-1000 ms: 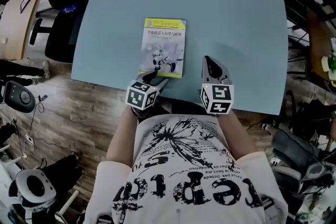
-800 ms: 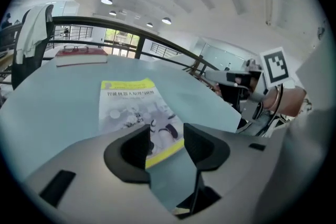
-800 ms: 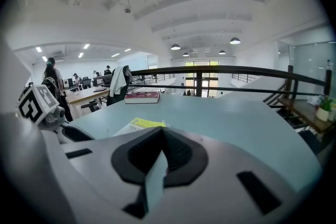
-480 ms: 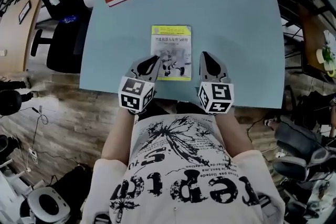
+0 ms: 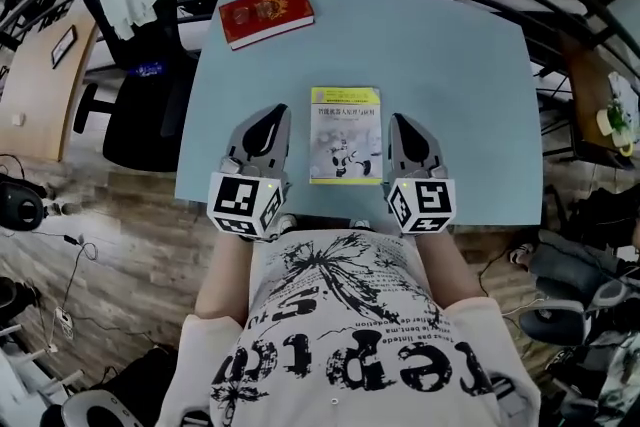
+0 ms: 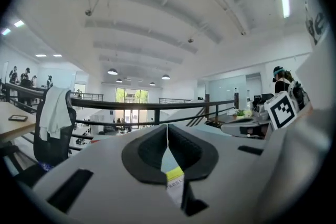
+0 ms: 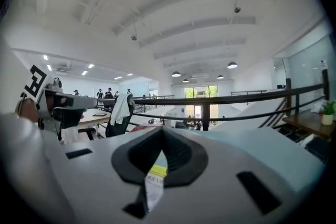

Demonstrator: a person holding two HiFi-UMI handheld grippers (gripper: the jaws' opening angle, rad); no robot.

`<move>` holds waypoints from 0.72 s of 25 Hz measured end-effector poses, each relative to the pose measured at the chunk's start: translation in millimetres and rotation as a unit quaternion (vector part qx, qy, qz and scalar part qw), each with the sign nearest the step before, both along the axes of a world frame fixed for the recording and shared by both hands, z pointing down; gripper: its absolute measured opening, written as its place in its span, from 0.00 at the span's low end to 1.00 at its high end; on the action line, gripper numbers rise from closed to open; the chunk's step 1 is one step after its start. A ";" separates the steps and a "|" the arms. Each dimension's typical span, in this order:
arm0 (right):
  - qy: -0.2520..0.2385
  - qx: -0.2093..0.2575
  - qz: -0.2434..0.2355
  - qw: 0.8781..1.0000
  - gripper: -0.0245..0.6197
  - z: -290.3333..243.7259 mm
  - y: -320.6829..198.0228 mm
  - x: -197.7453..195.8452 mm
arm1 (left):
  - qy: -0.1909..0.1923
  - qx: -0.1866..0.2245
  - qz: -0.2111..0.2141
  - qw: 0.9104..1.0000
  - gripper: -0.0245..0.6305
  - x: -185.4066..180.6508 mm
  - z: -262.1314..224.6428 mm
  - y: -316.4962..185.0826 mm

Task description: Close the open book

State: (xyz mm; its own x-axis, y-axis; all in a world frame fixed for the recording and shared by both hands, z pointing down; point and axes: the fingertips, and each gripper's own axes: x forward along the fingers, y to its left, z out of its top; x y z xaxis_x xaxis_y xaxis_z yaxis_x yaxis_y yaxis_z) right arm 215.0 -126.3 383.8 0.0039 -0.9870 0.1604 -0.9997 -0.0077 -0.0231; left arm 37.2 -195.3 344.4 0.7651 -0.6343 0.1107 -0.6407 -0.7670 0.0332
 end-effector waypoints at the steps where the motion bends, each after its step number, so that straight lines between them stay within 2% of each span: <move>1: 0.007 0.008 -0.001 1.000 0.05 -4.9 -1.6 -2.7 | 0.002 0.013 -0.003 1.000 0.07 -4.6 -7.1 -2.8; 4: 0.030 0.024 -0.006 0.999 0.05 -16.8 -4.9 -11.0 | 0.004 0.039 -0.005 0.999 0.07 -12.7 -20.5 -7.4; 10: 0.044 0.048 -0.034 0.997 0.05 -31.8 -9.3 -25.2 | 0.016 0.054 -0.006 0.998 0.07 -15.0 -31.4 -13.9; 18: 0.067 0.039 -0.043 0.996 0.05 -31.5 -14.2 -25.5 | 0.016 0.060 0.006 0.998 0.07 -3.2 -32.3 -15.4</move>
